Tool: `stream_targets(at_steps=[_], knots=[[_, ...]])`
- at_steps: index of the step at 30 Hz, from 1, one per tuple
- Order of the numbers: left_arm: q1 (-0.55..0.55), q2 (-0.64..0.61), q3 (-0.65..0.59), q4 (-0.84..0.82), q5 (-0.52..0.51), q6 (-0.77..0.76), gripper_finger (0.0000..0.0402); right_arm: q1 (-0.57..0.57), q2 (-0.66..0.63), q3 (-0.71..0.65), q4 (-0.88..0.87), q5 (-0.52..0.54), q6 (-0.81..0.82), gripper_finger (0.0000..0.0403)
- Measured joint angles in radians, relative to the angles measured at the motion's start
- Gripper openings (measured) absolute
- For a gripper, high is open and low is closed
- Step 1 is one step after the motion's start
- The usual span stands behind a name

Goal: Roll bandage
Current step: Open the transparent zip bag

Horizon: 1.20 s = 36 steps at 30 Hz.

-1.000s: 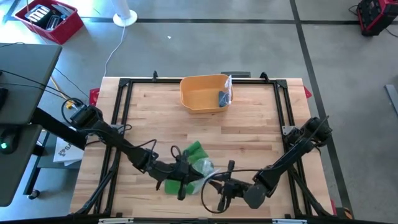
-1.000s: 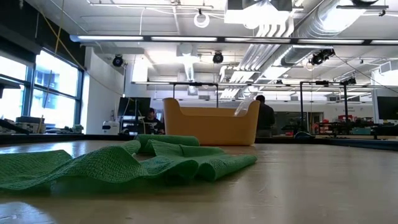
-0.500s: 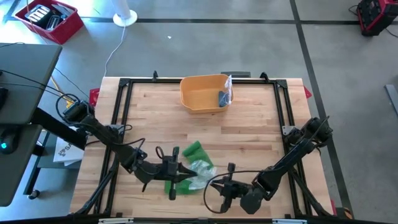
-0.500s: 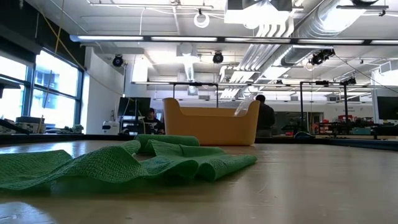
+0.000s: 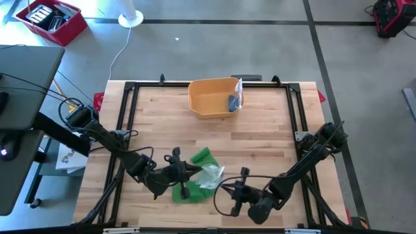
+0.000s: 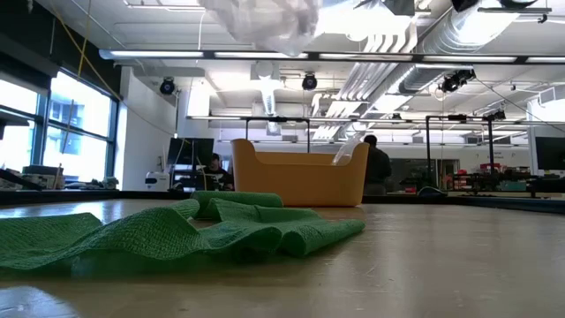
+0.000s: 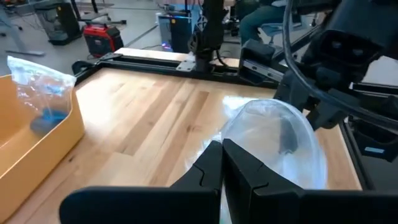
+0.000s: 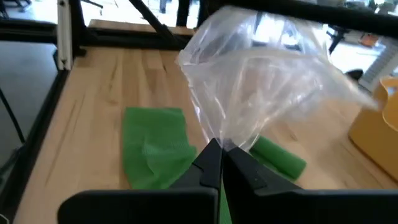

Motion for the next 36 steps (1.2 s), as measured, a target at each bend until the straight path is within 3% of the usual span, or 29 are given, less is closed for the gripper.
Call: stream_targets(at_steps=[8, 15, 18, 22, 29, 33, 36], knots=[[-0.003, 0.000, 0.000, -0.003, 0.021, -0.009, 0.0000, 0.004, -0.016, 0.000, -0.055, -0.013, 0.037, 0.0012], [-0.002, 0.000, 0.000, -0.043, 0.025, -0.061, 0.0000, 0.052, -0.124, -0.001, -0.190, -0.070, 0.027, 0.0104], [0.009, 0.005, 0.000, -0.061, 0.061, -0.101, 0.0000, 0.074, -0.159, -0.001, -0.159, -0.126, -0.097, 0.0138], [0.041, 0.033, 0.000, -0.064, 0.190, -0.150, 0.0000, 0.069, -0.162, -0.001, -0.036, -0.160, -0.315, 0.0161], [0.093, 0.100, 0.000, -0.063, 0.343, -0.225, 0.0000, -0.032, -0.152, -0.001, 0.005, -0.258, -0.511, 0.0165], [0.111, 0.110, 0.000, -0.062, 0.387, -0.239, 0.0000, -0.080, -0.131, -0.001, -0.014, -0.373, -0.610, 0.0165], [0.115, 0.110, 0.000, -0.051, 0.396, -0.240, 0.0000, -0.099, -0.098, -0.001, -0.027, -0.385, -0.688, 0.0165]])
